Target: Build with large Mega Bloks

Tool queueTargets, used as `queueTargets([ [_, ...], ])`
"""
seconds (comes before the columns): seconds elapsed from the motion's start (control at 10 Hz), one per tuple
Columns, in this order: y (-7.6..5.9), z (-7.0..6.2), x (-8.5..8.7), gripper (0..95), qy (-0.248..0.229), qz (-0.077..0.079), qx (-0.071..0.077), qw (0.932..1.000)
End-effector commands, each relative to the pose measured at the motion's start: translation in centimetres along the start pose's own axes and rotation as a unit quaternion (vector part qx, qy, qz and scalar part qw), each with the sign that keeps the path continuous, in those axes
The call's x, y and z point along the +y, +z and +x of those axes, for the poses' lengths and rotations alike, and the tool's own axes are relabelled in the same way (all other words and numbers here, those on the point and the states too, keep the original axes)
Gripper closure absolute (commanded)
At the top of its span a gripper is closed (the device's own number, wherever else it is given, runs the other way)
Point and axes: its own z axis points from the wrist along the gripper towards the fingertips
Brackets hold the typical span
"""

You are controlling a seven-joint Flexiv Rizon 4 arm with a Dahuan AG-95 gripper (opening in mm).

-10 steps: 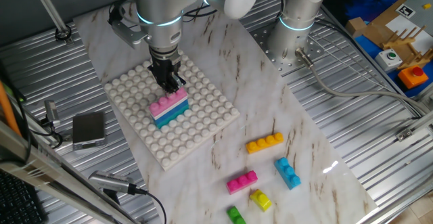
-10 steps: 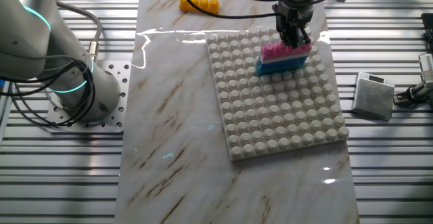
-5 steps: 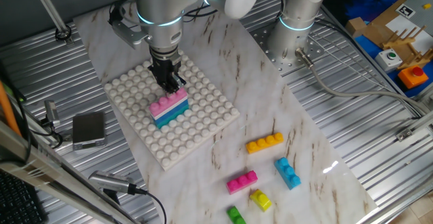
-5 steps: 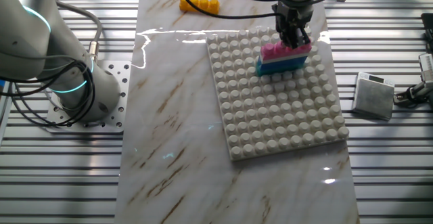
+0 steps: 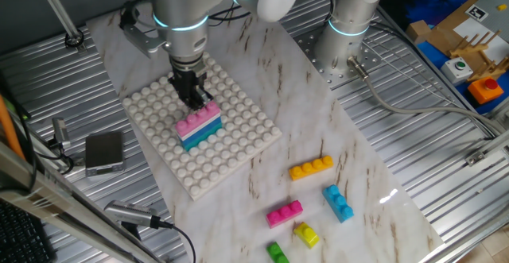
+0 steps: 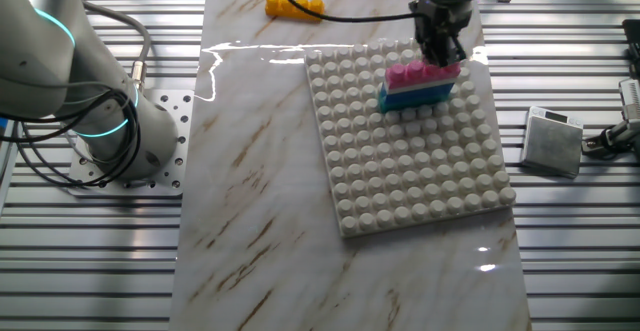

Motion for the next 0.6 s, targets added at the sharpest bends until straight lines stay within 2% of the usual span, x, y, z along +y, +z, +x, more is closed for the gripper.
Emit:
queueTargets([
  [0.1,0.4,-0.8,0.2,95.0,0.002,0.001,-0.001,1.0],
  [0.6,1.4,-1.2,0.2,95.0,-0.004,0.005,0.001,1.0],
])
